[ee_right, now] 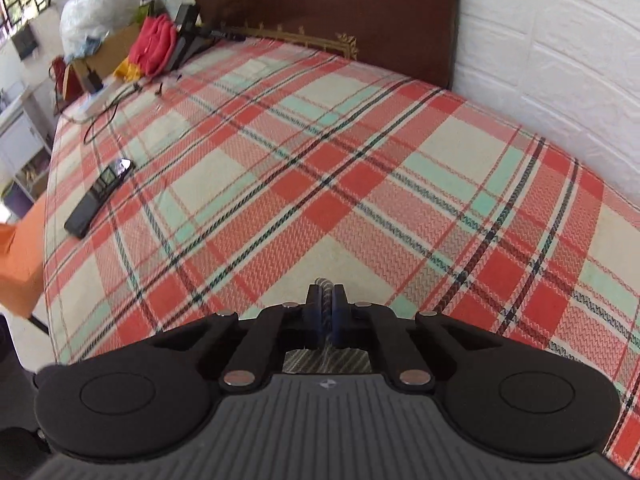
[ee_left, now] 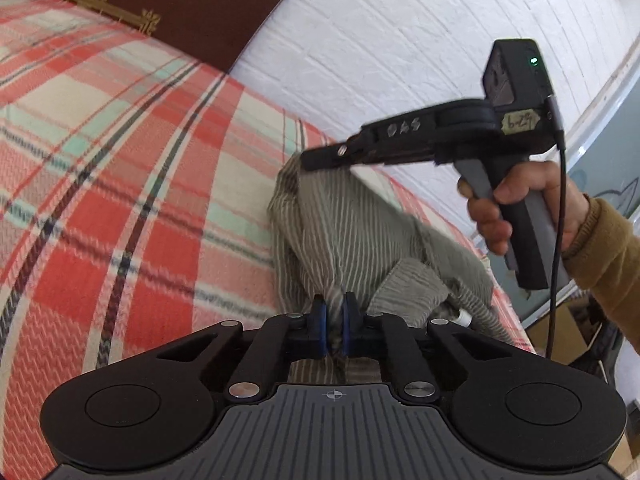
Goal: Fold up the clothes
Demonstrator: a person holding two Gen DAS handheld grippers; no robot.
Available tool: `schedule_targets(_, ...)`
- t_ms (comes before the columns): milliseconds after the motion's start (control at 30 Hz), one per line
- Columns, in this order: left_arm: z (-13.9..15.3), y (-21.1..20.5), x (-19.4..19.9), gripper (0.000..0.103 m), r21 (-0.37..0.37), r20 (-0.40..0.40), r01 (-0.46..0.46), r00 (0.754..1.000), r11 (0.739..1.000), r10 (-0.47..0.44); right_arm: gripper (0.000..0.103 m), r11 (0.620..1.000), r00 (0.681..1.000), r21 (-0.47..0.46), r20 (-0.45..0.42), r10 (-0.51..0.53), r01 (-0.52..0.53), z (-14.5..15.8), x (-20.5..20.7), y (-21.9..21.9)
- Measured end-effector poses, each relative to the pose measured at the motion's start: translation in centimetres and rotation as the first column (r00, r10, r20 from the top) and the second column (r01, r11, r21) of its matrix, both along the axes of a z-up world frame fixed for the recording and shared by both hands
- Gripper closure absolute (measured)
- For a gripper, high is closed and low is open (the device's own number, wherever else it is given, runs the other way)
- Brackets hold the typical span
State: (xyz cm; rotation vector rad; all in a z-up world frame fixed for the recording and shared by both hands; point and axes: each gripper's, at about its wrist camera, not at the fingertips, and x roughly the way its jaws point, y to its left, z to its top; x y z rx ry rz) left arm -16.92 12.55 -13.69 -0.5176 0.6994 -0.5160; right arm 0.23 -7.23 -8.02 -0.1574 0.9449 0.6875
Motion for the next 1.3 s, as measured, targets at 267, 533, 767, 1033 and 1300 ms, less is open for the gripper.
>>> schedule_targets(267,-0.4,-0.1,-0.2,0.099,0.042,-0.003,0.004,1.000,0.999,-0.004,0.070,0.986,0.999,0.166,-0.031,-0.024,0.029,-1.5,0.5,-1.1)
schedule_targets(533,1.5,1.1,-1.5,0.057,0.138,0.039,-0.052,0.998,0.989,0.047,0.035,0.904,0.979,0.401,0.070,-0.191,0.148,4.9,-1.8,-9.0)
schedule_targets(767,7.6,-0.7,0.5,0.043,0.216,0.186,-0.017,0.982,0.976,-0.024,0.031,0.795,0.899,0.512,0.093,-0.428,0.325,3.7,-10.2,-20.6)
schedule_targets(1033,12.0,-14.4,8.3,0.031,0.335,0.159,0.284,0.923,0.898,-0.351,0.036,0.721,0.836,0.532,0.045,-0.547,0.443,-2.9,-19.8,-24.2)
schedule_targets(1300,9.3,-22.3,14.1,0.032,0.391,-0.123,0.460,0.884,0.797,-0.450,0.041,0.711,0.823,0.549,0.073,-0.564,0.439,-5.3,-22.4,-23.1)
